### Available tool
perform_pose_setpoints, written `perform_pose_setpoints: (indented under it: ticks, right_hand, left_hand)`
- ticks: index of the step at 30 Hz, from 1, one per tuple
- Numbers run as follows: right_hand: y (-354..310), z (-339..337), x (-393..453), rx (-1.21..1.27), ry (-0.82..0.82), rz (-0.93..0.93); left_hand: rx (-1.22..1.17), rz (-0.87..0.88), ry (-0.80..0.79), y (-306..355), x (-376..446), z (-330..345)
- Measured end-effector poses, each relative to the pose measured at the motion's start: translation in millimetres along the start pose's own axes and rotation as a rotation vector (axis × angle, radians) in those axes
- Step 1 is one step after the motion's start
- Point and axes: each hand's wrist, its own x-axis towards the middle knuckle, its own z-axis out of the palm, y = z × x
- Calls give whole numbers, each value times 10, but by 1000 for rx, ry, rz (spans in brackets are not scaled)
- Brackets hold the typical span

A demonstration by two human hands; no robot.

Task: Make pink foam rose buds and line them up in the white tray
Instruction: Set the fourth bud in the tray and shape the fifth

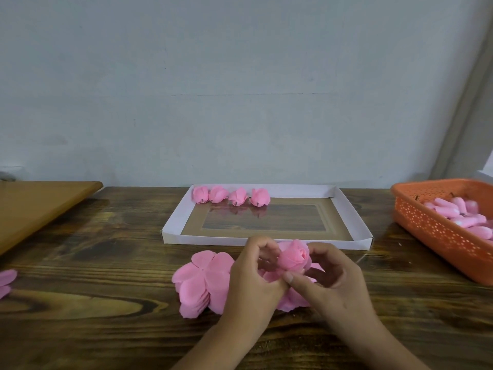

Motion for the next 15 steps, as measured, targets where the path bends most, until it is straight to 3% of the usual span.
perform_pose_setpoints:
  ticks: [15]
  right_hand:
    - [0, -43, 25, -6, 14, -39]
  left_hand:
    - [-30, 53, -30, 56, 13, 19]
